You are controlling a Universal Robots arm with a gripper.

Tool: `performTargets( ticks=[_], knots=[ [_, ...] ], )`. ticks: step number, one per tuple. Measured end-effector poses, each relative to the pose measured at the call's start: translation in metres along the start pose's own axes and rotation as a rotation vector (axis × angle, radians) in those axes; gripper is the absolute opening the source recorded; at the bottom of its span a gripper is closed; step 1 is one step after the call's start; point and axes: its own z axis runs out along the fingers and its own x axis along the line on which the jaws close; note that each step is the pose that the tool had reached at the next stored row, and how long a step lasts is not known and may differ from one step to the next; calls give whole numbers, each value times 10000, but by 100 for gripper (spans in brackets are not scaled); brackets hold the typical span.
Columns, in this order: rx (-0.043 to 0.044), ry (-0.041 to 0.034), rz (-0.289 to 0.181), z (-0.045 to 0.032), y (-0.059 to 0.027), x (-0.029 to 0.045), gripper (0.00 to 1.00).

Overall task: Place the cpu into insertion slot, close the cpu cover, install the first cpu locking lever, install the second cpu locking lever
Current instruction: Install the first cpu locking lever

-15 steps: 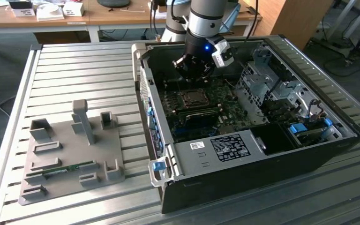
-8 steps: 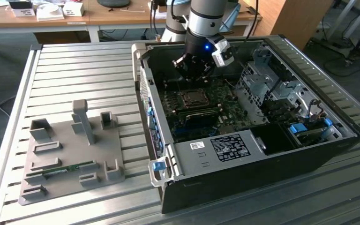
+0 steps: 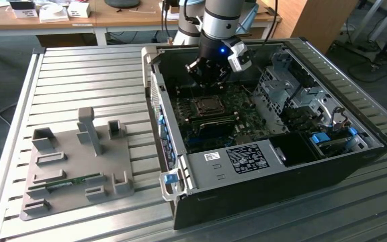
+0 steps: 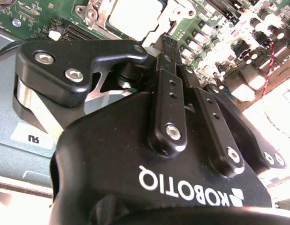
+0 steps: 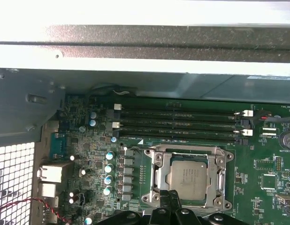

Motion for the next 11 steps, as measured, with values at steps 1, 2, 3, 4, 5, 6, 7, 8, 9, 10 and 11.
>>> performTargets(
  ticks=[1, 2, 3, 4, 5, 6, 7, 8, 9, 10, 11],
  knots=[
    [-1, -1, 0, 0, 0, 0, 11],
    [-1, -1, 0, 0, 0, 0, 11],
    [-1, -1, 1, 0, 0, 0, 11],
    [-1, 0, 0, 0, 0, 0, 11],
    [-1, -1, 0, 0, 0, 0, 11],
    [-1, -1, 1, 0, 0, 3, 11],
    [0, 0, 2, 0, 1, 8, 11],
    [-1, 0, 0, 0, 1, 15, 11],
    [0, -1, 0, 0, 1, 25, 11],
    [-1, -1, 0, 1, 1, 35, 11],
    [-1, -1, 0, 1, 2, 46, 11]
  ],
)
